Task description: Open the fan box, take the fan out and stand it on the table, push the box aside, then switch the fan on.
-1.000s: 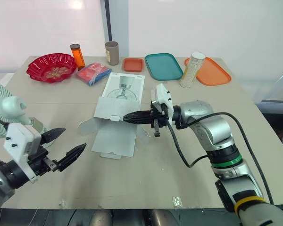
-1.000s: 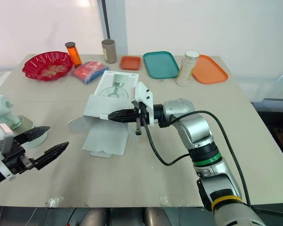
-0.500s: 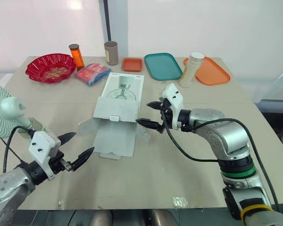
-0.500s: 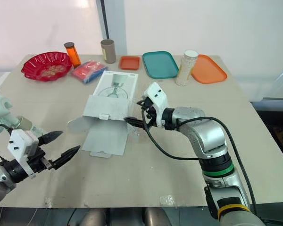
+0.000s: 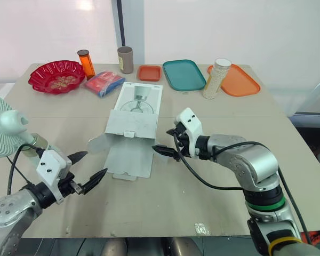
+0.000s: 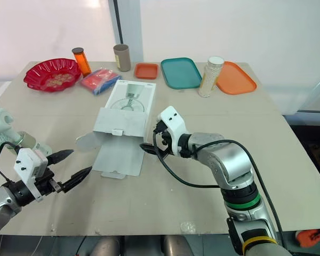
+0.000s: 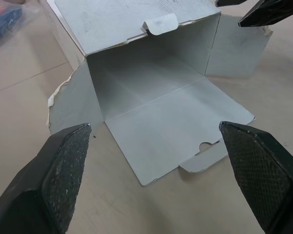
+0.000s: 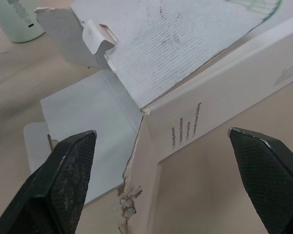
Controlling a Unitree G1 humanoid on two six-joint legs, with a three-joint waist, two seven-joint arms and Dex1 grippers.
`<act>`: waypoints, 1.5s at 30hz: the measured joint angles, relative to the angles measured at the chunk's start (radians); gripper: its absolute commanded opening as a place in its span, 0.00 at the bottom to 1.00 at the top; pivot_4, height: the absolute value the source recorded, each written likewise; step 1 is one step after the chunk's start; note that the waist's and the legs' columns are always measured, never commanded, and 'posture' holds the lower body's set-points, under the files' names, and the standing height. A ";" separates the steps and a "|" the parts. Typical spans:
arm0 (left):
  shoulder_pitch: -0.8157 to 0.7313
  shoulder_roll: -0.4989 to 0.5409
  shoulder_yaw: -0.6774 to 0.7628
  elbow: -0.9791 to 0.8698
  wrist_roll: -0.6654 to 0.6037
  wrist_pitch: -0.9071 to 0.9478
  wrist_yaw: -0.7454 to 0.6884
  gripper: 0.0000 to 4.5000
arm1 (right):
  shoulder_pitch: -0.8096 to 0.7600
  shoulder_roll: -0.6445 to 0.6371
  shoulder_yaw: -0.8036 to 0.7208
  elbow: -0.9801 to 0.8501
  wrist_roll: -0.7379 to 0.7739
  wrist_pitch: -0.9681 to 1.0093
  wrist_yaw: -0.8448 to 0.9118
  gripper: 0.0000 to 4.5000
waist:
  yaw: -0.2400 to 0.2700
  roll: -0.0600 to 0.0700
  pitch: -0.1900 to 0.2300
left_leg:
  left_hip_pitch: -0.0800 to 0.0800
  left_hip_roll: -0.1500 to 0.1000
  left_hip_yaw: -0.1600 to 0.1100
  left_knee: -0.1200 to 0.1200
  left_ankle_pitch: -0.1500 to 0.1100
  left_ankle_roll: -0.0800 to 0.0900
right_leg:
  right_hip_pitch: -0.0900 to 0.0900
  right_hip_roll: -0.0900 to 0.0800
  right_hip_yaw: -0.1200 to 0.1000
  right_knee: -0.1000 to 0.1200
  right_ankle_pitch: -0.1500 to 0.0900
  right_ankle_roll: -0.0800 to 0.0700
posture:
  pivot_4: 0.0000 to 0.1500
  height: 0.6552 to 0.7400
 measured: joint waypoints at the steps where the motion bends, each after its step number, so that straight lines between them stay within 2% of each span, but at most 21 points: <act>1: 0.002 0.000 0.000 0.000 0.001 -0.001 -0.001 1.00 | -0.007 0.012 0.003 0.001 0.000 0.017 -0.009 0.99 | 0.000 0.000 0.000 | 0.000 0.000 0.000 0.000 0.000 0.000 | 0.000 0.000 0.000 0.000 0.000 0.000 | 1.00 1.00; 9: 0.024 0.000 0.000 0.000 0.005 -0.003 0.003 1.00 | -0.051 0.132 0.060 0.097 -0.042 0.085 -0.133 0.99 | 0.000 0.000 0.000 | -0.001 0.000 0.000 0.000 0.000 0.000 | -0.001 0.000 0.000 0.000 0.000 0.000 | 1.00 1.00; 17: 0.040 0.000 0.000 0.000 0.008 -0.007 0.002 1.00 | -0.112 0.262 -0.012 0.206 -0.141 0.161 -0.335 0.99 | 0.000 0.000 0.000 | -0.001 0.000 0.000 0.000 0.000 0.000 | -0.002 0.000 0.000 0.000 0.000 0.000 | 1.00 1.00; 21: 0.038 0.000 -0.001 0.000 0.018 -0.015 0.003 1.00 | -0.113 0.281 -0.037 0.211 -0.167 0.161 -0.374 0.74 | 0.000 0.000 0.000 | -0.002 0.000 0.000 -0.001 0.000 0.000 | -0.003 0.000 0.000 0.000 0.000 0.000 | 1.00 1.00; 25: 0.035 0.000 -0.009 0.001 0.028 -0.018 0.004 1.00 | -0.114 0.286 -0.049 0.212 -0.182 0.161 -0.393 0.36 | 0.000 0.000 0.000 | -0.002 0.000 0.000 -0.001 0.000 0.000 | -0.003 0.000 0.000 0.000 0.000 0.000 | 1.00 1.00; 28: 0.020 0.000 -0.012 0.010 0.033 -0.019 0.004 1.00 | -0.114 0.291 -0.052 0.215 -0.189 0.161 -0.401 0.04 | 0.000 0.000 0.000 | -0.002 0.000 0.000 -0.001 0.000 0.000 | -0.003 0.000 0.000 0.000 0.000 0.000 | 1.00 1.00; 37: -0.044 -0.009 -0.085 0.098 0.055 -0.046 -0.015 1.00 | -0.111 0.279 -0.077 0.208 -0.206 0.193 -0.419 0.02 | 0.002 0.000 -0.001 | -0.002 0.000 0.000 -0.001 0.000 0.000 | -0.003 0.000 0.000 0.000 0.000 0.000 | 1.00 1.00; 45: -0.182 -0.037 -0.187 0.189 0.082 -0.068 -0.050 1.00 | -0.052 0.234 -0.143 0.093 -0.239 0.276 -0.477 0.02 | 0.002 -0.001 -0.001 | -0.002 -0.001 0.000 -0.001 0.000 0.000 | -0.003 -0.001 0.000 0.001 0.000 0.000 | 1.00 1.00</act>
